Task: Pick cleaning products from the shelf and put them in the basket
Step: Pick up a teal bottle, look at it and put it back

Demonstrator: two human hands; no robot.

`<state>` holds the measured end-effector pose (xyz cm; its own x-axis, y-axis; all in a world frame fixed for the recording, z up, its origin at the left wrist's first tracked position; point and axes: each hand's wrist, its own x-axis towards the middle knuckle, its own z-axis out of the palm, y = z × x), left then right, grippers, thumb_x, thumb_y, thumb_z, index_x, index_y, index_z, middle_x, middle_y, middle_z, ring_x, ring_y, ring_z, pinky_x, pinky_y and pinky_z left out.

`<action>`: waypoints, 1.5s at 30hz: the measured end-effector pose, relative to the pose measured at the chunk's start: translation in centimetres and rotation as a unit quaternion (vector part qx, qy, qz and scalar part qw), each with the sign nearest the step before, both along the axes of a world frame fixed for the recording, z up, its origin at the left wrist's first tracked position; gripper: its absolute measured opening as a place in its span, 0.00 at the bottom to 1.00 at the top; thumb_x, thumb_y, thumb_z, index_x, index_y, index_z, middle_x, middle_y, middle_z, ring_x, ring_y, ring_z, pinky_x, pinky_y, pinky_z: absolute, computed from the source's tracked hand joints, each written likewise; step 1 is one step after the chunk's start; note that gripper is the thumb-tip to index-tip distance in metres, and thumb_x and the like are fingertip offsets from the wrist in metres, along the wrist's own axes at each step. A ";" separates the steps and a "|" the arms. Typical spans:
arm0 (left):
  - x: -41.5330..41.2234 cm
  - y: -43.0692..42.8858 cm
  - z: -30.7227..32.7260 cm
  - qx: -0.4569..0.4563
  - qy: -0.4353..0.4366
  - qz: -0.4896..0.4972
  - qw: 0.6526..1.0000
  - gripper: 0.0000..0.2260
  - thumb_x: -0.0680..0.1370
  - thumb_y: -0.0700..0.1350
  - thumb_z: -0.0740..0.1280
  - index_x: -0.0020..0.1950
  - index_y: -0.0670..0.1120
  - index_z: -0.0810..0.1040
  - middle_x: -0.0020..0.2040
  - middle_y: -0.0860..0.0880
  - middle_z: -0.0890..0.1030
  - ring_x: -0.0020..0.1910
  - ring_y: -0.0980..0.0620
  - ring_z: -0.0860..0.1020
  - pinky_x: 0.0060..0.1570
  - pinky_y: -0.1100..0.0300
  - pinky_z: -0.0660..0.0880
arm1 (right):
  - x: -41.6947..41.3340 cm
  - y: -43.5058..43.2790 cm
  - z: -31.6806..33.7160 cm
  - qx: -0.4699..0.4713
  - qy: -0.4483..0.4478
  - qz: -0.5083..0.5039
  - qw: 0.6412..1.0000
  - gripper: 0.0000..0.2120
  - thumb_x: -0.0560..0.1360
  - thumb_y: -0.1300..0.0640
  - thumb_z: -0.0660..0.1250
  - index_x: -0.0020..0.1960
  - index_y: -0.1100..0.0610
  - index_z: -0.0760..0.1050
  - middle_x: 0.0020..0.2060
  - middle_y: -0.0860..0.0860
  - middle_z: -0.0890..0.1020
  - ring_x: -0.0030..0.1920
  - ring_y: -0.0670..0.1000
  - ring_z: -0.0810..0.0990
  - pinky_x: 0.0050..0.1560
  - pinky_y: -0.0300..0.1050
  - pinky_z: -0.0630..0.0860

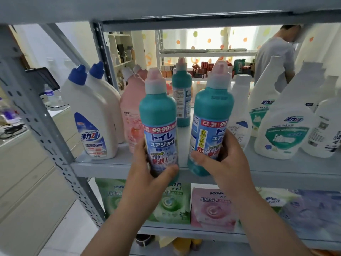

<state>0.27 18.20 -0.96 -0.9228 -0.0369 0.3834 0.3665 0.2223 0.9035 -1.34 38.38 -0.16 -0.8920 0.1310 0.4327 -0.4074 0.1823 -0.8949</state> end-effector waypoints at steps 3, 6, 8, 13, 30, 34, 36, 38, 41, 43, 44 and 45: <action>0.7 -2.5 -0.9 0.010 -0.012 -0.011 1.000 0.34 0.66 0.59 0.75 0.69 0.69 0.66 0.60 0.66 0.81 0.58 0.65 0.80 0.45 0.75 0.77 | -1.8 -1.4 0.0 0.001 -0.006 -0.018 1.000 0.33 0.66 0.51 0.84 0.65 0.43 0.70 0.54 0.34 0.83 0.52 0.37 0.83 0.46 0.28 0.78; 1.2 -4.3 -2.2 0.019 -0.030 -0.025 0.999 0.36 0.68 0.52 0.76 0.73 0.63 0.66 0.62 0.61 0.81 0.60 0.60 0.81 0.50 0.71 0.78 | -3.9 -3.0 -0.1 0.024 -0.009 -0.042 0.999 0.35 0.65 0.50 0.84 0.64 0.43 0.67 0.51 0.32 0.81 0.51 0.30 0.80 0.45 0.26 0.77; 1.6 -5.1 -3.1 0.023 -0.040 -0.031 0.998 0.34 0.68 0.53 0.76 0.72 0.63 0.68 0.62 0.59 0.82 0.60 0.58 0.81 0.51 0.69 0.79 | -5.3 -3.9 -0.1 0.044 -0.009 -0.053 0.998 0.36 0.66 0.51 0.83 0.63 0.41 0.64 0.51 0.31 0.78 0.49 0.26 0.78 0.45 0.23 0.75; 2.4 -6.1 -4.5 0.033 -0.074 -0.049 0.996 0.34 0.67 0.54 0.77 0.71 0.65 0.68 0.63 0.57 0.82 0.61 0.54 0.82 0.58 0.53 0.80 | -8.2 -5.5 0.5 0.064 -0.032 -0.039 0.997 0.36 0.69 0.55 0.82 0.66 0.44 0.63 0.56 0.39 0.79 0.54 0.36 0.80 0.51 0.31 0.75; 6.0 -8.5 -5.4 0.045 -0.121 -0.096 0.987 0.31 0.67 0.55 0.76 0.67 0.71 0.71 0.63 0.55 0.82 0.61 0.52 0.82 0.62 0.44 0.79 | -3.3 -8.5 -0.8 0.270 -0.075 -0.058 0.958 0.24 0.83 0.48 0.63 0.78 0.48 0.66 0.71 0.51 0.75 0.70 0.52 0.73 0.69 0.45 0.69; 8.3 -9.3 -6.9 0.078 -0.160 -0.136 0.975 0.32 0.66 0.53 0.75 0.69 0.65 0.69 0.62 0.56 0.81 0.60 0.49 0.82 0.58 0.48 0.81 | 5.6 -9.9 -3.2 0.082 -0.078 0.089 0.990 0.18 0.80 0.37 0.61 0.69 0.35 0.75 0.64 0.33 0.79 0.64 0.35 0.77 0.62 0.39 0.75; 9.8 -9.2 -7.9 0.144 -0.202 -0.142 0.958 0.30 0.64 0.51 0.73 0.66 0.57 0.71 0.60 0.51 0.83 0.57 0.46 0.84 0.53 0.48 0.82 | 9.0 -10.7 -4.7 -0.018 -0.145 0.163 0.976 0.17 0.79 0.41 0.62 0.66 0.31 0.76 0.64 0.39 0.82 0.65 0.43 0.79 0.66 0.49 0.76; 11.6 -8.8 -8.8 0.236 -0.255 -0.152 0.925 0.25 0.66 0.45 0.69 0.63 0.52 0.74 0.57 0.46 0.84 0.53 0.46 0.85 0.47 0.49 0.84 | 11.7 -11.2 -6.2 -0.075 -0.168 0.185 0.965 0.20 0.79 0.47 0.62 0.67 0.29 0.74 0.63 0.44 0.83 0.65 0.48 0.80 0.66 0.52 0.77; 14.4 -8.1 -9.9 0.362 -0.333 -0.209 0.845 0.24 0.68 0.44 0.67 0.64 0.47 0.80 0.56 0.40 0.85 0.48 0.41 0.85 0.38 0.49 0.83 | 14.8 -11.5 -8.3 -0.141 -0.179 0.180 0.957 0.23 0.80 0.52 0.62 0.71 0.34 0.72 0.61 0.51 0.84 0.61 0.53 0.83 0.59 0.53 0.80; 16.4 -7.8 -10.5 0.357 -0.389 -0.255 0.810 0.22 0.66 0.51 0.66 0.57 0.46 0.86 0.50 0.39 0.85 0.43 0.41 0.84 0.28 0.54 0.77 | 16.5 -11.8 -9.4 -0.207 -0.221 0.178 0.936 0.22 0.79 0.49 0.63 0.73 0.40 0.72 0.56 0.54 0.85 0.53 0.52 0.85 0.47 0.51 0.83; 17.3 -7.6 -10.9 0.346 -0.415 -0.273 0.796 0.21 0.69 0.55 0.62 0.53 0.47 0.87 0.48 0.40 0.85 0.41 0.41 0.84 0.25 0.58 0.74 | 17.3 -11.9 -9.9 -0.229 -0.248 0.175 0.925 0.22 0.78 0.48 0.63 0.73 0.45 0.72 0.53 0.54 0.85 0.49 0.52 0.85 0.41 0.48 0.82; 18.1 -7.4 -11.4 0.339 -0.438 -0.291 0.780 0.22 0.72 0.57 0.60 0.51 0.48 0.87 0.48 0.41 0.84 0.41 0.41 0.84 0.24 0.60 0.72 | 18.1 -11.9 -10.4 -0.242 -0.275 0.169 0.915 0.23 0.77 0.47 0.62 0.71 0.50 0.73 0.51 0.56 0.85 0.46 0.53 0.85 0.36 0.46 0.80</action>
